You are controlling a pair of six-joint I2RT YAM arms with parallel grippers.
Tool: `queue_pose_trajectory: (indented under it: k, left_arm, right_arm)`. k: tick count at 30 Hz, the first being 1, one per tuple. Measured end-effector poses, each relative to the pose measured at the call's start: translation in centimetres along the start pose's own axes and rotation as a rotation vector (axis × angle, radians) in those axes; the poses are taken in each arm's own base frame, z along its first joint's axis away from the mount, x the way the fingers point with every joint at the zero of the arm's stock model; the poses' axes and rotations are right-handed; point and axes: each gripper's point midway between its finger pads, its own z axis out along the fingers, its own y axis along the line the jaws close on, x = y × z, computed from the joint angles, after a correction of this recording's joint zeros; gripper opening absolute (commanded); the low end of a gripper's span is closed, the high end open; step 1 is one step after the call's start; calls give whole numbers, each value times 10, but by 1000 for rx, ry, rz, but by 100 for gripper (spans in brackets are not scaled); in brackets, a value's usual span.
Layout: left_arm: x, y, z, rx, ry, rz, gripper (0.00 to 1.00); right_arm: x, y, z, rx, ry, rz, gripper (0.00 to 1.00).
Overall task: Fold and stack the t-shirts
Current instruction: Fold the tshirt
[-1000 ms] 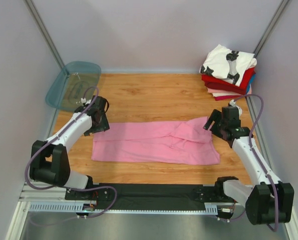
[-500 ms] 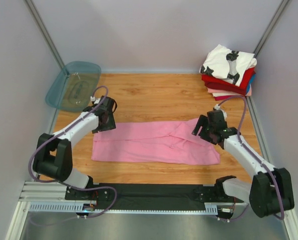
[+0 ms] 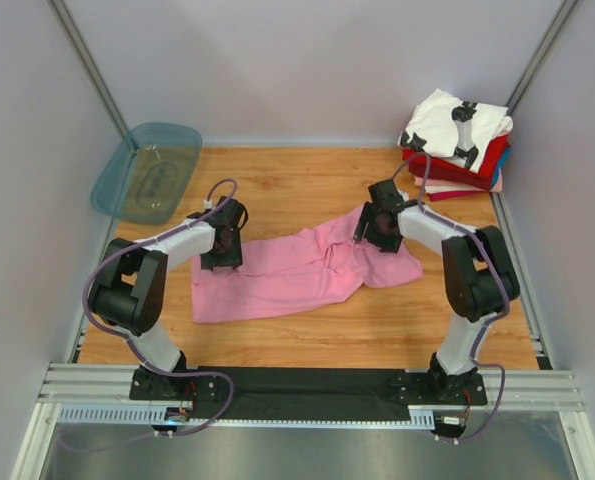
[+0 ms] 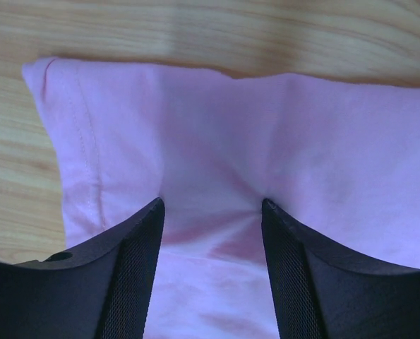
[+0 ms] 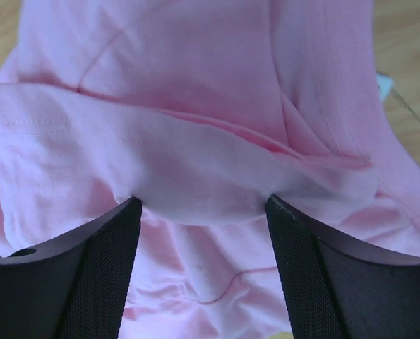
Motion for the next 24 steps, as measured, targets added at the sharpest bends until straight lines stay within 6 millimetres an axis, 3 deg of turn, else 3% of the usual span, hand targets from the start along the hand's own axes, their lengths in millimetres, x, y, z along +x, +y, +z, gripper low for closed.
queue_pose_trajectory:
  k: [5, 10, 12, 15, 21, 24]
  left_arm:
    - [5, -20, -2, 78, 5, 30, 63]
    - [27, -44, -13, 172, 33, 82, 63]
    - [41, -55, -21, 228, 39, 96, 63]
    - [68, -71, -36, 325, 60, 90, 62]
    - [136, -89, -77, 478, 182, 108, 62]
    - [153, -95, -110, 553, 192, 128, 62]
  right_arm:
    - [-58, 47, 26, -4, -13, -13, 70]
    - [-130, 122, 59, -83, -63, -31, 67]
    - [-147, 151, 74, -136, -84, -35, 65]
    - [-148, 178, 95, -221, -73, -28, 64]
    - [-145, 218, 89, -409, -60, -36, 65]
    - [-148, 225, 85, -450, -77, -63, 68]
